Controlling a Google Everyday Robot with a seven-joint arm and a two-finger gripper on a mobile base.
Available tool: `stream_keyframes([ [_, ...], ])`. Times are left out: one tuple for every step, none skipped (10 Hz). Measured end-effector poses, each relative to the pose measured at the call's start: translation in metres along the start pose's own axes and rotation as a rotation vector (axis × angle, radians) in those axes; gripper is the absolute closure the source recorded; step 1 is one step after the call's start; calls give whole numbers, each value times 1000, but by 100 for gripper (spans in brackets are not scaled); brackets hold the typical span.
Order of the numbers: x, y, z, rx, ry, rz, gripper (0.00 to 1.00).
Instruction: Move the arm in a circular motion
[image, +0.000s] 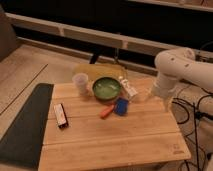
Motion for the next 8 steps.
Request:
stream_keyframes([
  [-7,16,-2,1,2,-16,35],
  [-12,33,-2,3,8,-32,35],
  [-16,56,-1,6,15,-57,35],
  [-16,75,-1,8,19,-80,35],
  [-15,97,-1,12,23,-111,35],
  [-13,116,-1,16,23,-138,35],
  [-8,145,-2,26,19,-184,35],
  [-1,173,-4,33,16,-229,35],
])
